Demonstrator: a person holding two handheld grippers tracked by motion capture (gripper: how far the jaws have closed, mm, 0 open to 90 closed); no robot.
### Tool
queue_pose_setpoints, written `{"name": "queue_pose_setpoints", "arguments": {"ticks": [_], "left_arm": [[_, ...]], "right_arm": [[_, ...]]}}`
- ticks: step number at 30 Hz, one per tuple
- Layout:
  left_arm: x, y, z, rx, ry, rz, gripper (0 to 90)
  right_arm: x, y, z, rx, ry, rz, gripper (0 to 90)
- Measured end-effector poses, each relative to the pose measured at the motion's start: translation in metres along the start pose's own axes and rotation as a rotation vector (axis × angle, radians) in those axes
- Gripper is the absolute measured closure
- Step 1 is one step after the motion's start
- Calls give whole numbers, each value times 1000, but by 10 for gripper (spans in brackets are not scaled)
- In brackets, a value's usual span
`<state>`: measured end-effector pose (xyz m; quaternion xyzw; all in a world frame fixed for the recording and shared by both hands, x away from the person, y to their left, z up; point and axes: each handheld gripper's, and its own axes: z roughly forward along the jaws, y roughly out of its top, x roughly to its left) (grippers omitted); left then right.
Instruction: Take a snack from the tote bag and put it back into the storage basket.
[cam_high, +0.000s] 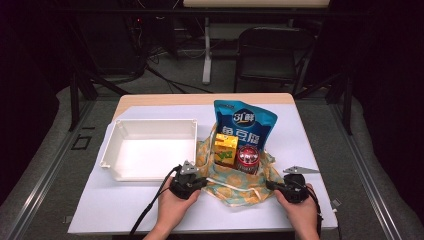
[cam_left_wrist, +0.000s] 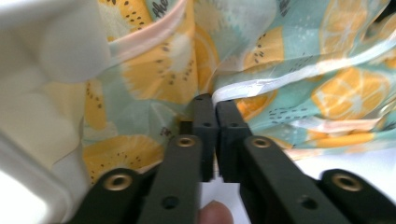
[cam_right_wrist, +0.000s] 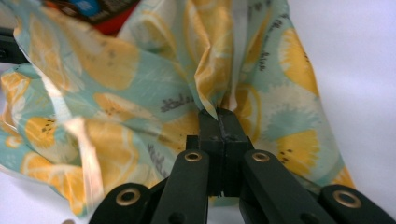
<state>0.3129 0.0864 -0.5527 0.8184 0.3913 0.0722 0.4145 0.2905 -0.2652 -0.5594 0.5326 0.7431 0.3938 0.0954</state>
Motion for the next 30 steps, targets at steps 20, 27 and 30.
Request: {"name": "queue_pose_setpoints", "arguments": {"ticks": [20, 27, 30], "left_arm": [[-10, 54, -20, -191, -47, 14, 510], [-5, 36, -10, -83, -55, 14, 900], [-3, 25, -4, -45, -38, 4, 900]], "right_arm": [[12, 3, -12, -88, 28, -59, 893], [11, 2, -14, -95, 43, -68, 893], [11, 2, -13, -85, 39, -78, 893]]}}
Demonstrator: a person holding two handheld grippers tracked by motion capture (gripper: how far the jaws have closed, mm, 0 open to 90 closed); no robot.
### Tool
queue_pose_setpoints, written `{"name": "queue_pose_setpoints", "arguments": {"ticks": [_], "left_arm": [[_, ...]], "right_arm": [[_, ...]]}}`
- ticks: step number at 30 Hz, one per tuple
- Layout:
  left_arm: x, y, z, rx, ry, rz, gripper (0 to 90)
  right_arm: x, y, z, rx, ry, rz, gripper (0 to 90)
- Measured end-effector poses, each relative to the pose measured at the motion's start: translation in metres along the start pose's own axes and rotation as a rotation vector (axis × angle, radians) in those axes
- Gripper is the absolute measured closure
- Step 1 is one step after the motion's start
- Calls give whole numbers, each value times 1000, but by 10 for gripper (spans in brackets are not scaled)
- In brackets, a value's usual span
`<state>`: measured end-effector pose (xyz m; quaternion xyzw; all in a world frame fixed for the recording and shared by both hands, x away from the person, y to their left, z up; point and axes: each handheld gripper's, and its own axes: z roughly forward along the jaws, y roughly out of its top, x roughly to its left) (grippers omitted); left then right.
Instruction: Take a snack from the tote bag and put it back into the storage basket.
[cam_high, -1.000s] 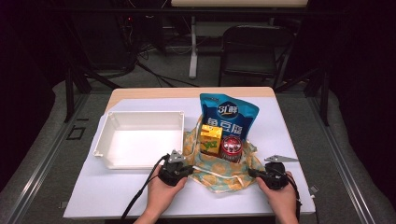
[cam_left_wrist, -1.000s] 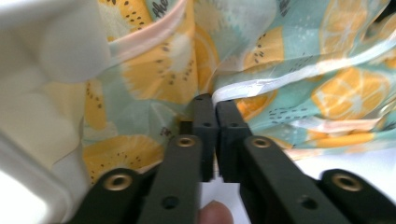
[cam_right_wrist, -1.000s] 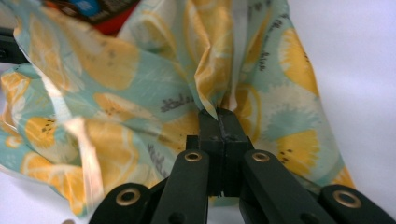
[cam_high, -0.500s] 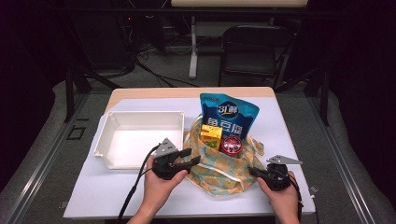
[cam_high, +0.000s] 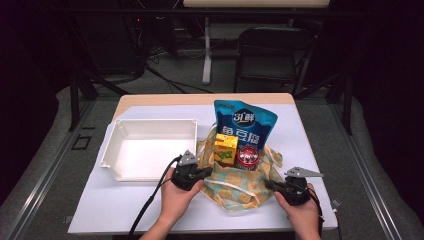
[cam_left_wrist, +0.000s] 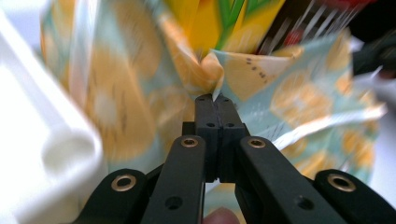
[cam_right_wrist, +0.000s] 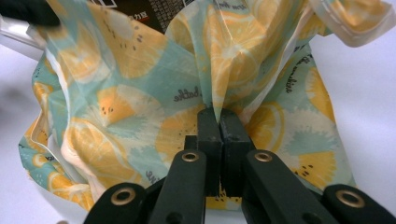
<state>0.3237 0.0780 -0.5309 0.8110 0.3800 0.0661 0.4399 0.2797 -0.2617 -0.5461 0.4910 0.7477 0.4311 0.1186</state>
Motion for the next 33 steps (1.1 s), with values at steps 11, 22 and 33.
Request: {"name": "queue_pose_setpoints", "arguments": {"ticks": [11, 22, 33], "left_arm": [[4, -16, 30, 94, 90, -35, 900], [1, -18, 29, 71, 71, -13, 900], [2, -15, 17, 29, 40, -5, 900]], "right_arm": [[-8, -6, 13, 65, -29, 26, 791], [14, 21, -48, -260, -119, -46, 642], [11, 27, 9, -112, -11, -40, 833]]}}
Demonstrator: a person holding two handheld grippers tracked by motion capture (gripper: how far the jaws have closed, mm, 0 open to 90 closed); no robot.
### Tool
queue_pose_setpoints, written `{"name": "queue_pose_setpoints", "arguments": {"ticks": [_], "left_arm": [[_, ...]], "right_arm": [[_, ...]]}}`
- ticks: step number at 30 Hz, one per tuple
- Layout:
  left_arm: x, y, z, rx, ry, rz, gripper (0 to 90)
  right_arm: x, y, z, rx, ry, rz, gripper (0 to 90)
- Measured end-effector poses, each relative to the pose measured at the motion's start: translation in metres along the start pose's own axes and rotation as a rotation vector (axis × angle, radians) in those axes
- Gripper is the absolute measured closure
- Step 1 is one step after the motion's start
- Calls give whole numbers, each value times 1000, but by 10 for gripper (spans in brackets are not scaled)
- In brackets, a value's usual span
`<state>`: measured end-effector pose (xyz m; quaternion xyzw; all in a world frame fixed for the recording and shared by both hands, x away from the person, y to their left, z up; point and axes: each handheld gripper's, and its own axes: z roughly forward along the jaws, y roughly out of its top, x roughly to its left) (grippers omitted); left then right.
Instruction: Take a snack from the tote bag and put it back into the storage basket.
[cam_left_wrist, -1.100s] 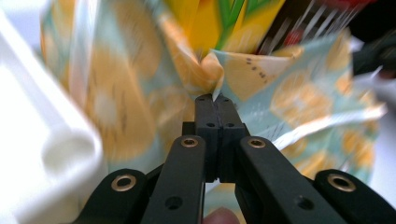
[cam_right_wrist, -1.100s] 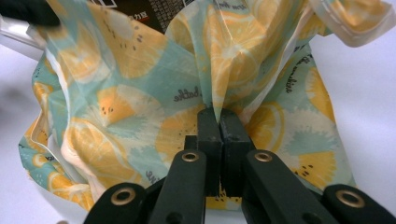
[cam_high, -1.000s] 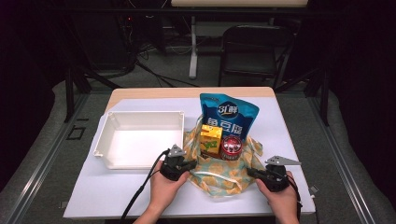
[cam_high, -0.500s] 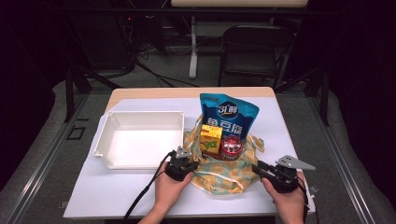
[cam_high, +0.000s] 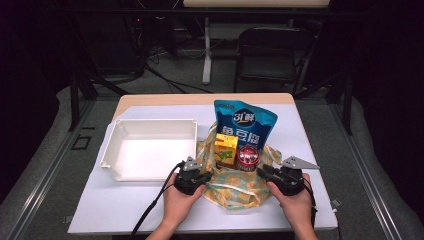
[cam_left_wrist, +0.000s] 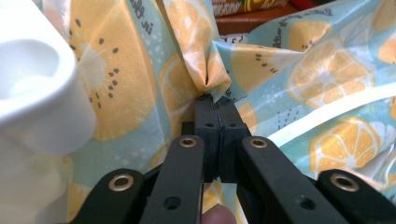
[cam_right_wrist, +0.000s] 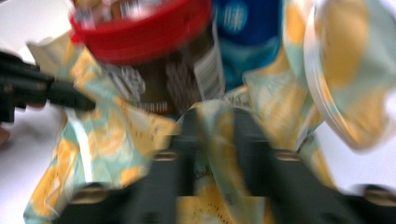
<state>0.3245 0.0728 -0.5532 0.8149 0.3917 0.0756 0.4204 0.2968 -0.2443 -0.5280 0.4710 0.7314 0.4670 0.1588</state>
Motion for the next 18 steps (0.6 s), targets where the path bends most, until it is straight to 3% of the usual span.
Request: {"name": "queue_pose_setpoints", "arguments": {"ticks": [1, 4, 5, 6, 8, 11, 12, 13, 14, 17, 18], "left_arm": [[0, 0, 2, -9, 0, -12, 900], [-2, -1, 6, 11, -11, -9, 900], [-4, -2, 8, 3, 8, -2, 900], [-4, -2, 9, 21, -12, -3, 900], [-4, -2, 11, 28, -3, -5, 900], [-2, -2, 13, 54, 17, -10, 900], [-2, -2, 13, 54, 17, -10, 900], [-1, -1, 14, 70, 40, 4, 900], [-2, 0, 14, 73, 58, 14, 900], [-2, 0, 13, 76, 82, 26, 900], [-2, -1, 11, 77, 74, 19, 900]], "right_arm": [[-1, -2, 1, 25, 3, -1, 900], [-2, -7, 4, 89, -8, -5, 900], [-3, -10, 7, 113, -12, -5, 900], [-6, -13, 10, 150, -27, -5, 900], [-13, -19, 15, 209, -56, 21, 900], [-23, -23, 16, 215, -54, 72, 900], [-23, -23, 16, 215, -54, 72, 900], [-24, -22, 14, 225, -85, 64, 900], [-23, -23, 14, 211, -81, 81, 900], [-21, -24, 11, 230, -86, 65, 900], [-20, -25, 8, 230, -87, 70, 900]]}}
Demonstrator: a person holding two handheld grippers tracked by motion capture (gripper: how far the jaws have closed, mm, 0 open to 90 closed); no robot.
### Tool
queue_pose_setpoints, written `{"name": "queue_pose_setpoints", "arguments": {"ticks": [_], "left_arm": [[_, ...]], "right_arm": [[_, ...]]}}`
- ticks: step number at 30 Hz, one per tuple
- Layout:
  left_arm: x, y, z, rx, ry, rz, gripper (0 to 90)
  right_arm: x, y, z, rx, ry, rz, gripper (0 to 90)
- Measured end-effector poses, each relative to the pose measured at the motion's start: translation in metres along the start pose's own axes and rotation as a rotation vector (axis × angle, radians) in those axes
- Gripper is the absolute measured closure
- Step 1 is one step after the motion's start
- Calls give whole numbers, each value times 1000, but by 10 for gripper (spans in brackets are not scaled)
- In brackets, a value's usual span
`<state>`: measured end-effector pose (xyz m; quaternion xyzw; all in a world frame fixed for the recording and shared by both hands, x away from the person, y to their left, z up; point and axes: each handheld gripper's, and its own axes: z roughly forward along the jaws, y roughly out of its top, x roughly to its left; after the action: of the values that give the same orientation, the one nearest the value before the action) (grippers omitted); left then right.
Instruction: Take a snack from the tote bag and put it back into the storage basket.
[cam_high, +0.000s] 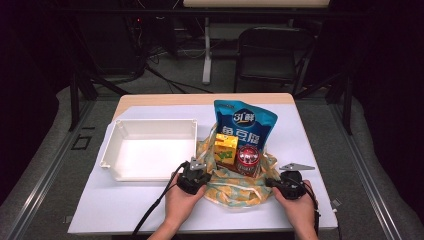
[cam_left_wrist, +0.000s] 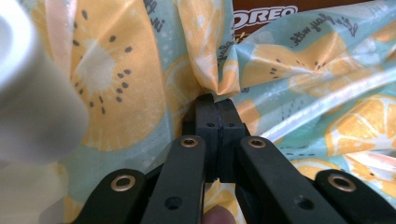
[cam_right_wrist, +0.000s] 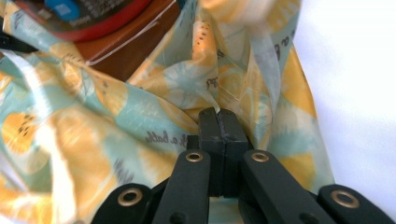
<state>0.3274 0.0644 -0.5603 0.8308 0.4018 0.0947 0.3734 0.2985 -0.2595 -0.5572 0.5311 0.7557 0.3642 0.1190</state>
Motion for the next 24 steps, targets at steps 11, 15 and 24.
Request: {"name": "queue_pose_setpoints", "arguments": {"ticks": [11, 15, 24], "left_arm": [[-7, 9, -46, -182, -75, -24, 641], [-14, 21, -57, -272, -87, -27, 658], [-18, 18, -10, -88, -7, -9, 900]], "right_arm": [[8, -4, -26, -80, -2, -54, 900], [7, -4, -23, -83, 6, -37, 900], [10, -5, -26, -108, 21, -50, 900]]}}
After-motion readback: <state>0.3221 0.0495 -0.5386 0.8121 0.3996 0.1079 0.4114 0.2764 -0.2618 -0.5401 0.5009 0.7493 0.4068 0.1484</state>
